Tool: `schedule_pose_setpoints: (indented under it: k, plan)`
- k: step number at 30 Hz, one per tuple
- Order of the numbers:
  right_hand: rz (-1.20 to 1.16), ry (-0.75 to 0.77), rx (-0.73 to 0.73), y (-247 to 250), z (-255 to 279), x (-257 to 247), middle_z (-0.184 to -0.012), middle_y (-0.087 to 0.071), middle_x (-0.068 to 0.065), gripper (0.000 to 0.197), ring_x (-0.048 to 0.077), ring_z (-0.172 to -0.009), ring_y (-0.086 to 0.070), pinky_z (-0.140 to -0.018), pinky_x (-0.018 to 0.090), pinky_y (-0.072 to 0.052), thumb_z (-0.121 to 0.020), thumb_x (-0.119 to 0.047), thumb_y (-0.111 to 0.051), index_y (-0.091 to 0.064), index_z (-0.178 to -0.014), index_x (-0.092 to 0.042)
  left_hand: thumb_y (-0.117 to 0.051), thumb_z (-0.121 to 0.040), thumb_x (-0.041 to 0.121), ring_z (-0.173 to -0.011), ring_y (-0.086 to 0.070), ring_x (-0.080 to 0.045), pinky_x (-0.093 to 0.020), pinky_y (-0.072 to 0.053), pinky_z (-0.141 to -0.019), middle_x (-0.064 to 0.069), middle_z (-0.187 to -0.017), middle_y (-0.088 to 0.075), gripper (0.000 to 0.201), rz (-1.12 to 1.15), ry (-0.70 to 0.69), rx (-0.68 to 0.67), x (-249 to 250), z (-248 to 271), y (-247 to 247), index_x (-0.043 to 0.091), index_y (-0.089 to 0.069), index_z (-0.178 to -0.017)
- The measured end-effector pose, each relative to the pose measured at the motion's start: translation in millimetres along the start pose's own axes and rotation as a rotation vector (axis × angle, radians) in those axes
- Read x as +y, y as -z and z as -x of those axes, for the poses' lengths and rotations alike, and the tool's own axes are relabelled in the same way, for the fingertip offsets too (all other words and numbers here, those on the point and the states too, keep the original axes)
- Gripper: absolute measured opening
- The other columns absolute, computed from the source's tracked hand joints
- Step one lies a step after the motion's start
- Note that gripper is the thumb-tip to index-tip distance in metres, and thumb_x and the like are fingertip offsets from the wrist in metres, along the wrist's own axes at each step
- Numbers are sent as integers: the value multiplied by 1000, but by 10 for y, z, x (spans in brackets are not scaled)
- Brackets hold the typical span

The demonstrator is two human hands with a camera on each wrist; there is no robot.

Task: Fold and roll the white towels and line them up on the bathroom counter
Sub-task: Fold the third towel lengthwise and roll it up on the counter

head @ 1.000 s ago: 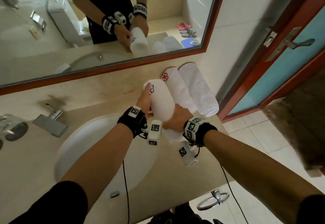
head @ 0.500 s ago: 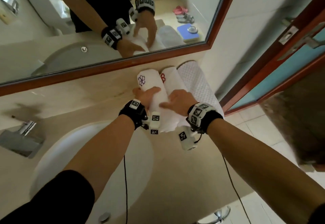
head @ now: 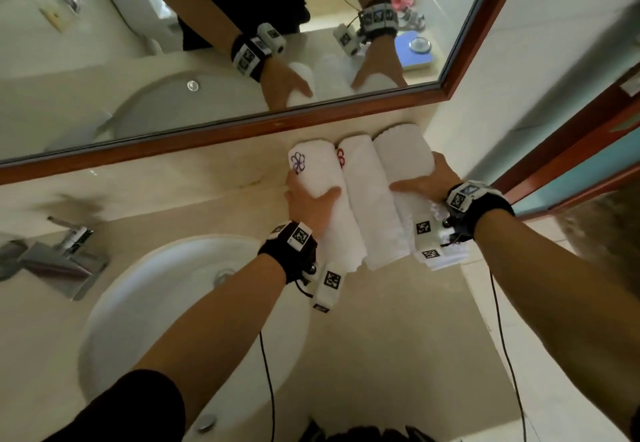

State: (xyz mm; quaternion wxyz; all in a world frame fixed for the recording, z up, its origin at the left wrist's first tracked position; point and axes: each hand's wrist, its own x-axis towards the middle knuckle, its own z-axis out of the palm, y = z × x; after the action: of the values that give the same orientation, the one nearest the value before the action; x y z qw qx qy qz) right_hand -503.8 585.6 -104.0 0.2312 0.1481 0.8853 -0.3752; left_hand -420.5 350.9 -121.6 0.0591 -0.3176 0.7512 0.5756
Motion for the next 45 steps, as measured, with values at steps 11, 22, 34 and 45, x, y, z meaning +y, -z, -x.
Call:
schedule_pose_setpoints:
  k: [11,22,34,45]
  plan:
    - [-133,-18,-30,-165,90,-145,-118,-52,5,93,30,-104,-55,-95,47,-49,-69,-52,-76,-27,-141,-19,-87,-66,33,-128,-42,-25,-46,-39,-104,-4,-149,-33,119,72,-67,-15,-109,-81,-171,35,-4,-151]
    - [-266,-36,-71,-22,90,-91,-129,-50,11,85,31,-109,-55,-88,41,-48,-76,-54,-71,-26,-139,-16,-73,-67,66,-136,-32,-33,-54,-35,-108,-8,-151,-27,114,-202,-31,36,-85,-6,-40,41,-1,-151]
    - [-229,6,-70,53,126,-25,-122,-52,8,77,31,-106,-56,-93,45,-48,-82,-50,-68,-25,-138,-20,-72,-68,65,-143,-22,-35,-60,-28,-112,-7,-158,-16,113,-153,22,27,-66,79,-190,46,2,-151]
    - [-188,38,8,-105,48,-12,-114,-55,7,59,31,-98,-57,-85,44,-50,-83,-51,-64,-38,-124,-18,-71,-84,38,-133,-38,-29,-44,-36,-109,-9,-150,-25,98,-53,-80,59,-84,0,-312,19,-7,-156]
